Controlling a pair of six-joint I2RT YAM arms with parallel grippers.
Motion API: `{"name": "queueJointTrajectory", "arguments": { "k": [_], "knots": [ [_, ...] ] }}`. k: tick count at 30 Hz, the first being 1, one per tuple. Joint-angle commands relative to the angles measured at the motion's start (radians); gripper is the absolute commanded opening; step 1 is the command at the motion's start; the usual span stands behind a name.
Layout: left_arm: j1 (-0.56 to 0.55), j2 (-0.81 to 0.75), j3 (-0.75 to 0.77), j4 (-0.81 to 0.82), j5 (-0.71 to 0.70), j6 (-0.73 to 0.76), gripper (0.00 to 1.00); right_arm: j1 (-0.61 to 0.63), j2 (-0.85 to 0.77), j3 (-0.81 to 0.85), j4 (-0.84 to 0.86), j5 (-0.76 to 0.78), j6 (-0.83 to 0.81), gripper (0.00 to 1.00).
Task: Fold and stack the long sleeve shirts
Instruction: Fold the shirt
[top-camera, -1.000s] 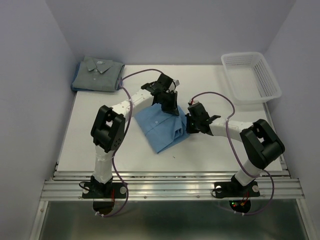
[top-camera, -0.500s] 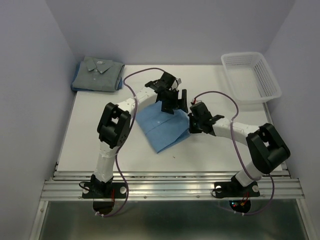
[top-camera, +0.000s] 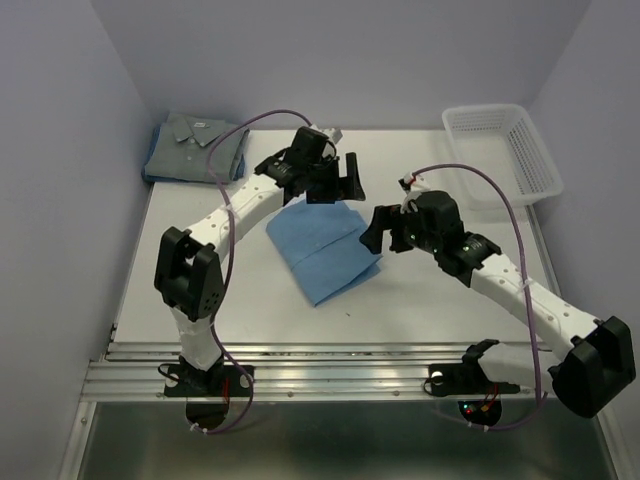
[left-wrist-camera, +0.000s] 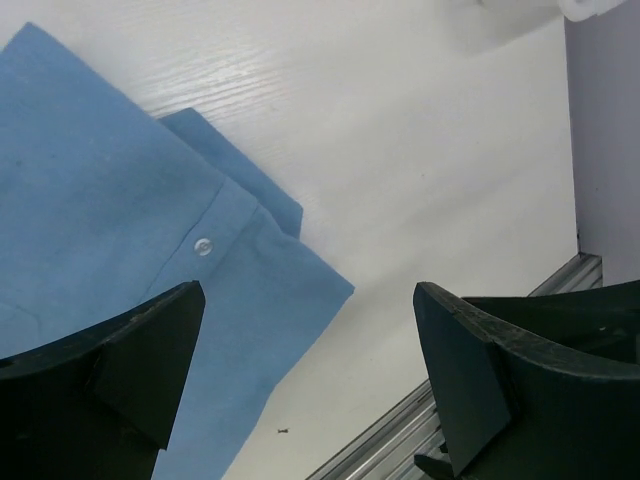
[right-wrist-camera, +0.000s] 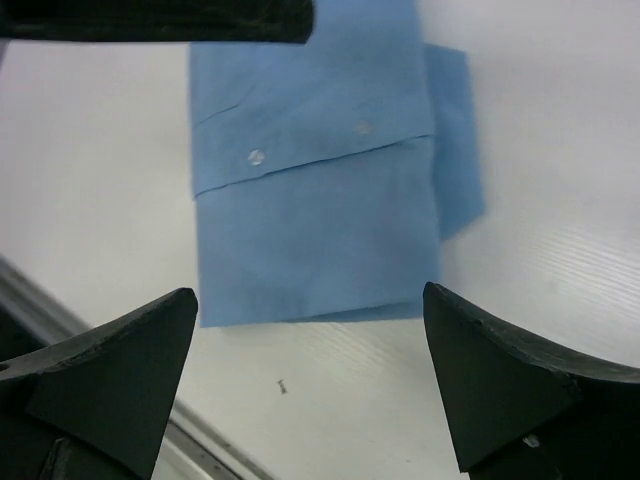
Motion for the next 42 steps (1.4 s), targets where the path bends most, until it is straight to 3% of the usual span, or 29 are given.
{"name": "queueJointTrajectory", "arguments": {
  "k": [1, 4, 11, 18, 25, 29, 34, 37, 42],
  "knots": [
    [0.057, -0.055, -0.149, 0.067, -0.035, -0.02, 0.99, -0.004, 0.076, -0.016, 0.175, -0.374, 0.012, 1.0],
    [0.102, -0.048, -0.224, 0.118, -0.009, -0.02, 0.99, -0.004, 0.196, -0.004, 0.21, -0.404, 0.039, 1.0],
    [0.173, 0.025, -0.317, 0.193, 0.027, -0.002, 0.99, -0.013, 0.428, 0.027, 0.18, -0.183, 0.054, 1.0],
    [0.232, 0.126, -0.352, 0.215, 0.048, 0.018, 0.99, -0.061, 0.609, 0.056, 0.181, -0.14, 0.055, 1.0],
    [0.22, 0.063, -0.536, 0.315, 0.111, -0.054, 0.99, -0.127, 0.713, 0.132, 0.18, -0.112, 0.011, 1.0],
    [0.167, -0.05, -0.68, 0.33, 0.082, -0.123, 0.99, -0.168, 0.757, 0.214, 0.168, -0.122, -0.085, 1.0],
    [0.02, -0.201, -0.717, 0.332, 0.068, -0.2, 0.99, -0.181, 0.735, 0.31, 0.099, -0.109, -0.266, 1.0],
    [0.008, -0.268, -0.726, 0.325, 0.038, -0.233, 0.99, -0.181, 0.698, 0.384, 0.031, -0.137, -0.317, 1.0],
    [0.05, -0.366, -0.7, 0.221, -0.108, -0.232, 0.99, -0.181, 0.561, 0.369, 0.019, -0.177, -0.285, 1.0]
  ]
}}
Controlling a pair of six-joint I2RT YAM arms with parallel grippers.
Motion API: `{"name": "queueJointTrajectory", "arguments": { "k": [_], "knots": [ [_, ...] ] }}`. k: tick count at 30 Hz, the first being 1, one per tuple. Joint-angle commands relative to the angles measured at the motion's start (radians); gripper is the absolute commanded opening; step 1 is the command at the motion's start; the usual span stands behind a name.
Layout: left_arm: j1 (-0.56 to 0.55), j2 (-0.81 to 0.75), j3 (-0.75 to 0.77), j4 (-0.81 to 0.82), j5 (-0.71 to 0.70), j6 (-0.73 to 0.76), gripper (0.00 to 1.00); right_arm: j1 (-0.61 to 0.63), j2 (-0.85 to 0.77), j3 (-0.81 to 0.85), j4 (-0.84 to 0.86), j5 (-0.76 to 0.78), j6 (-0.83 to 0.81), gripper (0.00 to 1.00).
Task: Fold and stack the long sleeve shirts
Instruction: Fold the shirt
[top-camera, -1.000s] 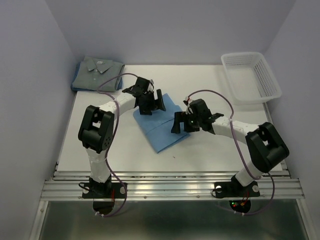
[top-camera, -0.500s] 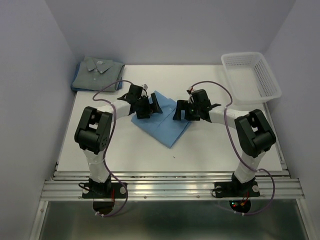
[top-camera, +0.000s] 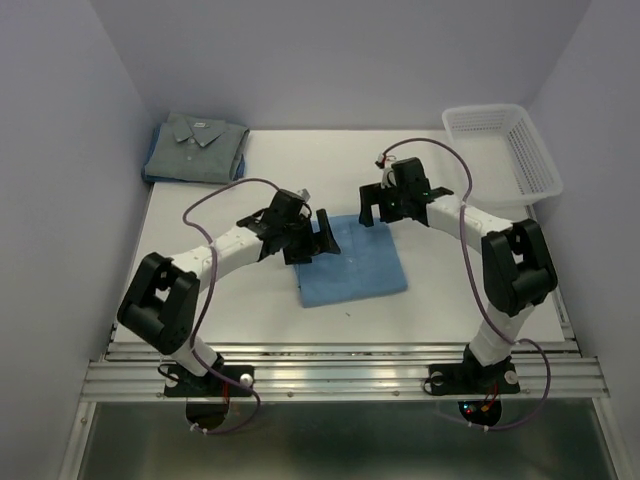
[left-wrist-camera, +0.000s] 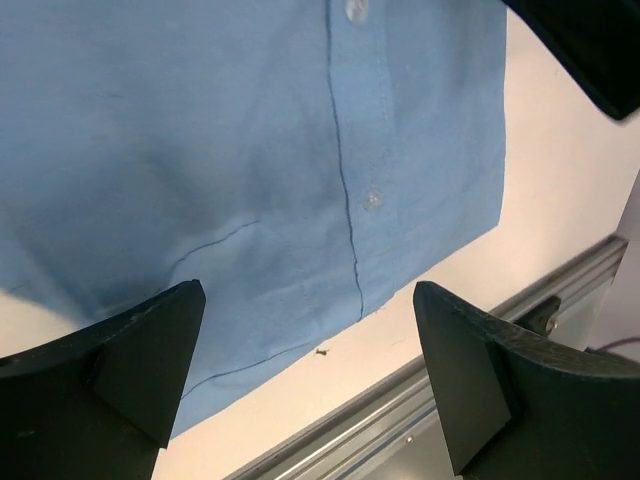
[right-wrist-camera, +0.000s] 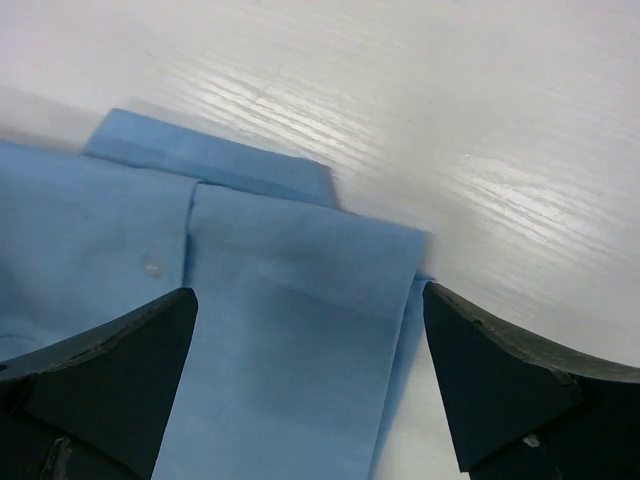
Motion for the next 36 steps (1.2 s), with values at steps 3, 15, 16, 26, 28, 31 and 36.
{"name": "queueJointTrajectory", "arguments": {
  "k": [3, 15, 16, 26, 28, 31, 36],
  "knots": [
    [0.097, -0.213, -0.008, -0.135, -0.176, -0.033, 0.99, 0.062, -0.232, -0.013, -0.063, 0.016, -0.006, 1.0],
    [0.386, -0.536, -0.282, -0.198, -0.21, -0.053, 0.99, 0.653, -0.141, -0.007, -0.15, 0.377, 0.023, 1.0],
    [0.39, -0.546, -0.293, -0.193, -0.201, -0.062, 0.99, 0.671, -0.12, 0.002, -0.173, 0.395, 0.019, 1.0],
    [0.401, -0.606, -0.432, -0.077, -0.06, -0.119, 0.99, 0.711, -0.096, -0.135, -0.146, 0.441, -0.091, 1.0],
    [0.401, -0.612, -0.451, -0.025, -0.025, -0.127, 0.99, 0.711, -0.086, -0.162, -0.102, 0.432, -0.162, 0.93],
    [0.4, -0.605, -0.488, 0.032, 0.024, -0.143, 0.99, 0.711, -0.047, -0.165, -0.092, 0.411, -0.176, 0.76],
    [0.391, -0.583, -0.515, 0.084, 0.066, -0.16, 0.99, 0.711, -0.058, -0.192, -0.057, 0.392, -0.165, 0.52]
  ]
}}
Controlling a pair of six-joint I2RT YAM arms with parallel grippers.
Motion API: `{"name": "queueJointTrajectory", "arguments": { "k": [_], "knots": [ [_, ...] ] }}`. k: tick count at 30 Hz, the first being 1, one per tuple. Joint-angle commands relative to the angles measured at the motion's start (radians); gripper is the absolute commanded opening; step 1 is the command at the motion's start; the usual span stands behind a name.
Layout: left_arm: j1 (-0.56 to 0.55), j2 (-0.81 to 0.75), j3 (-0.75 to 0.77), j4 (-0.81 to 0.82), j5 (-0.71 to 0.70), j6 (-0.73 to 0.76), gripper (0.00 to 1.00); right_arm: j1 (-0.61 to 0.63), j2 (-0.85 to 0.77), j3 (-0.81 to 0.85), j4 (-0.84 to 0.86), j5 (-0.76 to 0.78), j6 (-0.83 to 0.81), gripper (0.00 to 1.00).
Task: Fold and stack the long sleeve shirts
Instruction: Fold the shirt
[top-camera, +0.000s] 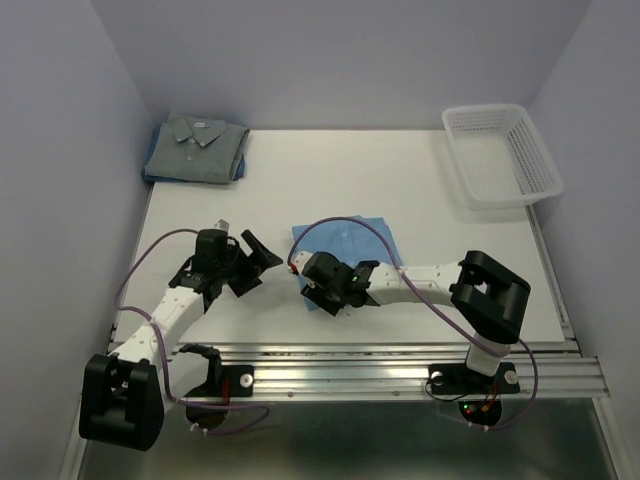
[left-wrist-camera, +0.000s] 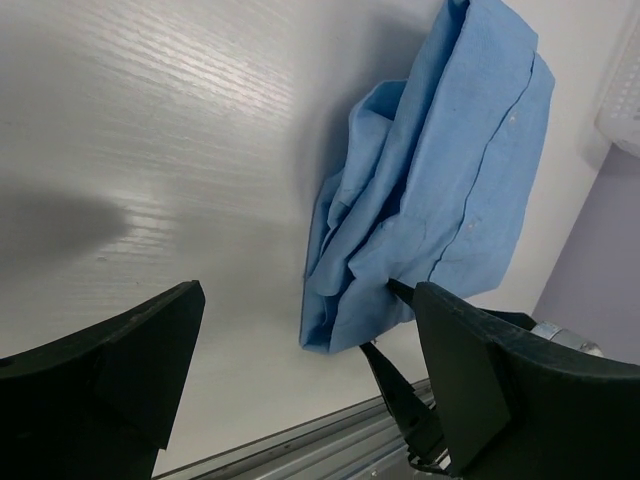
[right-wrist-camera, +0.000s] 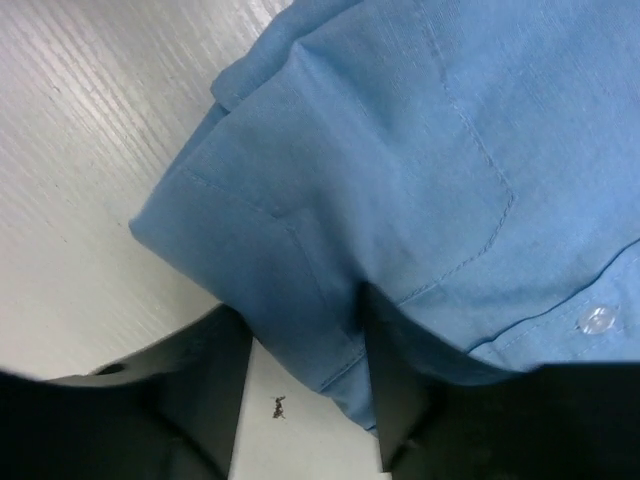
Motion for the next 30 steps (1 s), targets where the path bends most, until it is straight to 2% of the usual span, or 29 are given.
{"name": "queueJointTrajectory", "arguments": {
  "k": [1, 2, 6, 9, 21, 30],
  "knots": [
    [-0.012, 0.018, -0.031, 0.106, 0.062, -0.028, 0.99, 0.004, -0.006, -0.027, 0.072, -0.015, -0.005, 0.4],
    [-0.021, 0.022, -0.04, 0.119, 0.072, -0.032, 0.99, 0.004, -0.03, -0.027, 0.083, -0.018, 0.001, 0.35],
    [-0.059, 0.048, -0.069, 0.244, 0.112, -0.074, 0.99, 0.004, -0.099, -0.031, 0.146, -0.072, 0.019, 0.28],
    [-0.094, 0.078, -0.071, 0.269, 0.102, -0.1, 0.99, 0.004, -0.11, -0.015, 0.154, -0.083, 0.022, 0.26],
    [-0.2, 0.168, -0.092, 0.431, 0.099, -0.201, 0.99, 0.004, -0.112, 0.001, 0.16, -0.142, 0.022, 0.25],
    [-0.236, 0.242, -0.121, 0.438, 0.097, -0.23, 0.99, 0.004, -0.142, 0.001, 0.178, -0.107, 0.061, 0.21]
  ]
}}
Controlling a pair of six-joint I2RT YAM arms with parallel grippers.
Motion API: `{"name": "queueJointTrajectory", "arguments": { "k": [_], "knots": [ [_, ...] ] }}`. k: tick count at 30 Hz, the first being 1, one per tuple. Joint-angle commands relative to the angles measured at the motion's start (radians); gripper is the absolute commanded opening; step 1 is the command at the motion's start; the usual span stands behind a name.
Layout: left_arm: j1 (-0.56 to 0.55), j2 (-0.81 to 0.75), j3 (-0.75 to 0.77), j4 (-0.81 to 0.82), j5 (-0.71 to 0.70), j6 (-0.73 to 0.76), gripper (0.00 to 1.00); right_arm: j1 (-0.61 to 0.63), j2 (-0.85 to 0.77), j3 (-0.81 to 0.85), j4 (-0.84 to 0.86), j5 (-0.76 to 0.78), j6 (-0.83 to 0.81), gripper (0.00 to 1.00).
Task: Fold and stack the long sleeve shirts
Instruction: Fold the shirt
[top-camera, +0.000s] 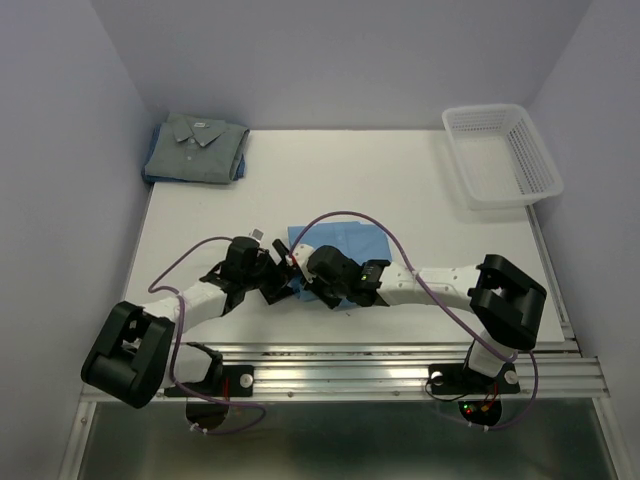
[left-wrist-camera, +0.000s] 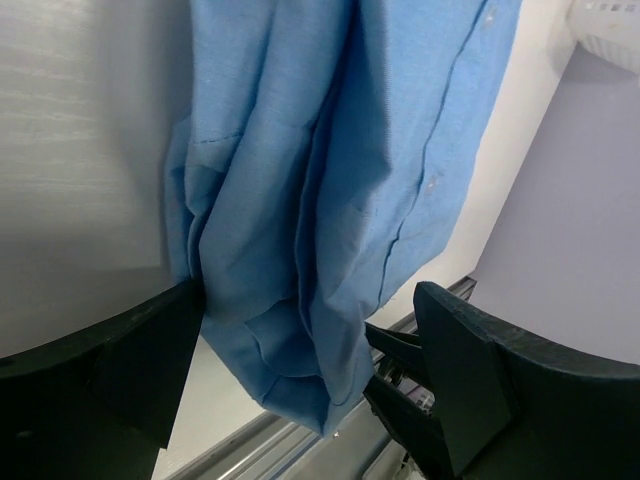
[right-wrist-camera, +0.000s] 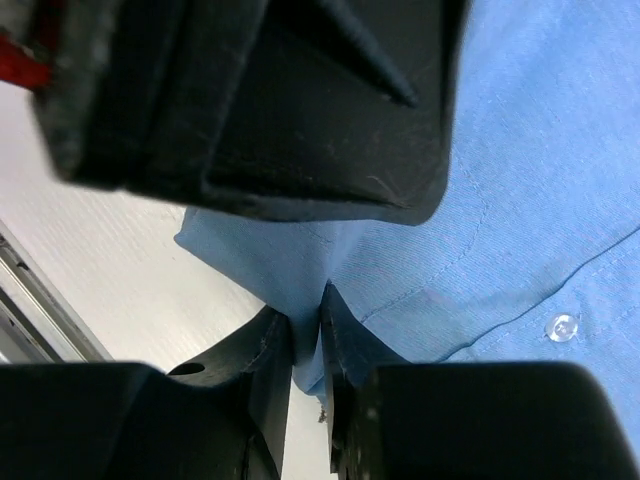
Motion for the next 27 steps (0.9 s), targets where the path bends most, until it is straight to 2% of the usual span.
{"name": "queueJointTrajectory", "arguments": {
  "k": [1, 5, 9, 18, 23, 27],
  "knots": [
    [-0.011, 0.025, -0.027, 0.033, 0.01, -0.019, 0.99, 0.004, -0.061, 0.03, 0.075, 0.006, 0.027, 0.21],
    [-0.011, 0.027, 0.002, -0.003, -0.001, -0.008, 0.99, 0.004, -0.077, 0.019, 0.075, 0.017, 0.027, 0.2],
    [-0.011, 0.037, 0.066, -0.133, -0.036, 0.019, 0.99, 0.004, -0.089, 0.016, 0.073, 0.021, 0.026, 0.2],
    [-0.012, 0.074, 0.183, -0.275, -0.036, 0.084, 0.99, 0.004, -0.092, -0.002, 0.072, 0.034, 0.011, 0.19],
    [-0.014, 0.068, 0.327, -0.449, -0.091, 0.128, 0.99, 0.004, -0.084, -0.017, 0.07, 0.014, 0.026, 0.15],
    [-0.014, 0.067, 0.355, -0.528, -0.082, 0.133, 0.99, 0.004, -0.078, -0.014, 0.08, 0.011, 0.027, 0.13]
  ]
}}
